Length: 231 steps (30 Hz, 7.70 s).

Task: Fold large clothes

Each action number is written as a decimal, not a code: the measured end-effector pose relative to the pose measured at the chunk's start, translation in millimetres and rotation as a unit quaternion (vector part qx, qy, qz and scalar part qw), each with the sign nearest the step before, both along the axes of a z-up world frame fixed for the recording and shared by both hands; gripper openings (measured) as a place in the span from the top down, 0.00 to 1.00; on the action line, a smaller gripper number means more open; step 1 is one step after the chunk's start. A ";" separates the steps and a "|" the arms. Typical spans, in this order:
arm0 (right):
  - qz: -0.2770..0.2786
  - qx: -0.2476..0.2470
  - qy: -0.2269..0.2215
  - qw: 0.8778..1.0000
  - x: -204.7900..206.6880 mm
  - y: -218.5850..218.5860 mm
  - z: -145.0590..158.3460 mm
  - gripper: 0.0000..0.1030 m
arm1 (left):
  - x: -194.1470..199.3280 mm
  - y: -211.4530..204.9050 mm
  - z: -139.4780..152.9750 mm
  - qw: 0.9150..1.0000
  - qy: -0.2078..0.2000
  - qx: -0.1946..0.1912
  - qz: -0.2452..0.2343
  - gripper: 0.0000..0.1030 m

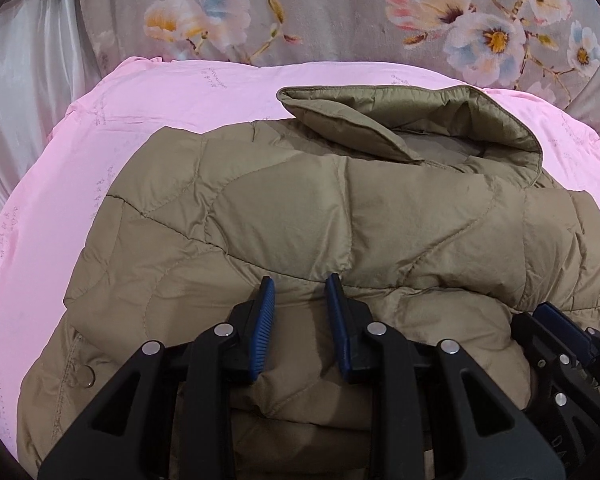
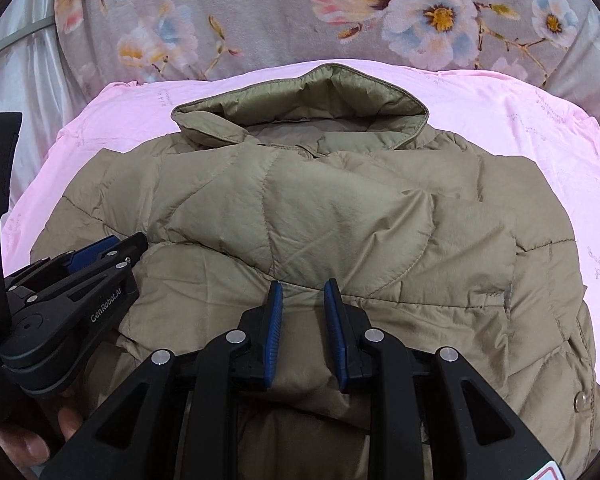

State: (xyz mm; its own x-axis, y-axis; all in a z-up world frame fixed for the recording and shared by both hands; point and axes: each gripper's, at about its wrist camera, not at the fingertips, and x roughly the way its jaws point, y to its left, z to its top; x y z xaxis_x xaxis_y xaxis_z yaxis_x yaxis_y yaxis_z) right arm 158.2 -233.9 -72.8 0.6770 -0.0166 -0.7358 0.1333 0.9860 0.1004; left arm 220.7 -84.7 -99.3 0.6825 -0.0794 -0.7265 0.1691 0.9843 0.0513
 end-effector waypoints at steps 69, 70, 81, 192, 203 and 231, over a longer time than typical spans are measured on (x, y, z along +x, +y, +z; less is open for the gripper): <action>-0.056 0.125 0.025 0.990 70.2 -98.1 -16.9 0.99 | 77.8 17.0 -12.5 0.988 0.070 -0.128 -0.041 0.92; -0.056 0.132 0.028 0.989 66.5 -100.2 -14.3 0.94 | 75.2 20.6 -9.7 0.988 0.071 -0.131 -0.042 0.92; -0.067 0.251 -0.048 0.964 70.8 -138.8 70.5 0.65 | 117.3 88.9 93.2 0.953 0.077 -0.293 0.000 0.57; -0.033 0.093 -0.025 0.995 -78.6 -100.2 33.0 0.53 | -14.7 53.6 52.2 0.996 0.019 -0.069 -0.053 0.40; -0.082 0.100 0.034 0.991 -295.3 -115.3 2.1 0.39 | -156.8 188.2 47.7 0.991 0.071 -0.114 0.001 0.38; -0.017 0.211 -0.073 0.975 -419.7 -58.0 28.0 0.94 | -289.8 244.0 78.7 0.962 0.093 -0.258 -0.006 0.94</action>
State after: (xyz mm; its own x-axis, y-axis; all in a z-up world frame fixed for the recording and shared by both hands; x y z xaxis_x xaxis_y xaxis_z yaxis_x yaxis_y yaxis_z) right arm -261.5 -291.9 -44.8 0.7791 0.2421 -0.5782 0.1192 0.8483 0.5158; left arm -69.1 159.2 -20.6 0.5407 -0.4703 -0.6975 0.1404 0.8679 -0.4764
